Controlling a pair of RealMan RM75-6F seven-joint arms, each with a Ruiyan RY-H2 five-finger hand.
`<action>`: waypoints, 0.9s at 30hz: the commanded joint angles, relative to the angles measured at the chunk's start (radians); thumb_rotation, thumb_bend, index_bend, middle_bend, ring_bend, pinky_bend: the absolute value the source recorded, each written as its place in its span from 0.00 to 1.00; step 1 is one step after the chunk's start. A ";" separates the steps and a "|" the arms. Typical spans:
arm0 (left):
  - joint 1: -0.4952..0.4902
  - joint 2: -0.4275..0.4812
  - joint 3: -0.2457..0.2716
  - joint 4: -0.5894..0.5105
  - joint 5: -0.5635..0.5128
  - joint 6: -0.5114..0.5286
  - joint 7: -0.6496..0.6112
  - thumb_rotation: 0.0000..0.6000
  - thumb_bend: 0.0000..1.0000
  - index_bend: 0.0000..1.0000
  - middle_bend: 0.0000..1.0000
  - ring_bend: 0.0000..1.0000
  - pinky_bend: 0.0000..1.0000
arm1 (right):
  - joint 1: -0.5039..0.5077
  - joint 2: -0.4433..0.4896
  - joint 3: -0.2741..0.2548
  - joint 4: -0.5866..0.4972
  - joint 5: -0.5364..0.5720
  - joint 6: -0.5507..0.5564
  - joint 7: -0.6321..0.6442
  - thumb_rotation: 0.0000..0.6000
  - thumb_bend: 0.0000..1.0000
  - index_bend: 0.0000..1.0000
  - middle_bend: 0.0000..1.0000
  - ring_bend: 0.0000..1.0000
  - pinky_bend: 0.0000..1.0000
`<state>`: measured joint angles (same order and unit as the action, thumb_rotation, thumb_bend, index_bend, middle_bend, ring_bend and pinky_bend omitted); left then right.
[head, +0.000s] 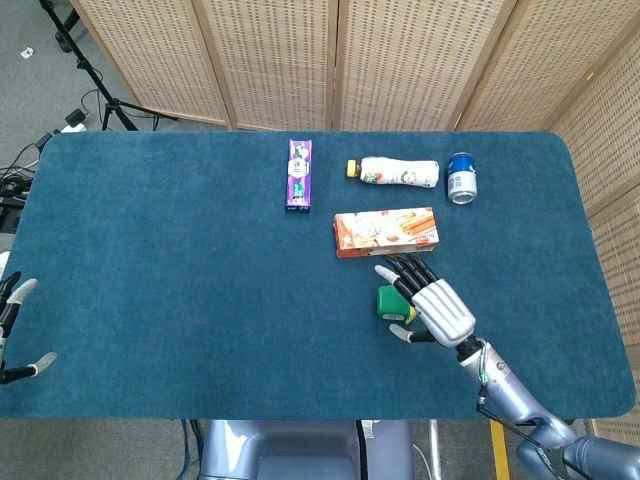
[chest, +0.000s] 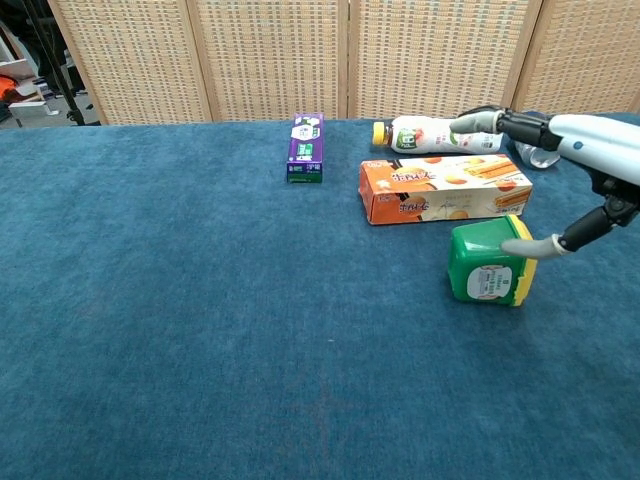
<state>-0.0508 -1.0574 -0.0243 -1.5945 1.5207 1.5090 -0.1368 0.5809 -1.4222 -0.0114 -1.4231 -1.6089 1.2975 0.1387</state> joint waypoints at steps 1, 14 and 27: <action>0.001 0.003 -0.001 0.001 0.000 0.002 -0.008 1.00 0.00 0.00 0.00 0.00 0.00 | 0.040 0.110 0.056 -0.303 0.271 -0.213 -0.492 1.00 0.10 0.00 0.00 0.00 0.00; 0.000 0.018 -0.004 0.008 -0.006 -0.003 -0.053 1.00 0.00 0.00 0.00 0.00 0.00 | 0.128 0.018 0.125 -0.486 0.723 -0.174 -1.023 1.00 0.10 0.05 0.01 0.00 0.00; -0.001 0.022 -0.006 0.009 -0.011 -0.005 -0.063 1.00 0.00 0.00 0.00 0.00 0.00 | 0.238 -0.104 0.179 -0.342 0.933 -0.127 -1.157 1.00 0.17 0.22 0.19 0.00 0.00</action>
<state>-0.0507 -1.0360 -0.0292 -1.5860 1.5117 1.5056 -0.1996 0.8039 -1.5092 0.1608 -1.7964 -0.6845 1.1621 -1.0108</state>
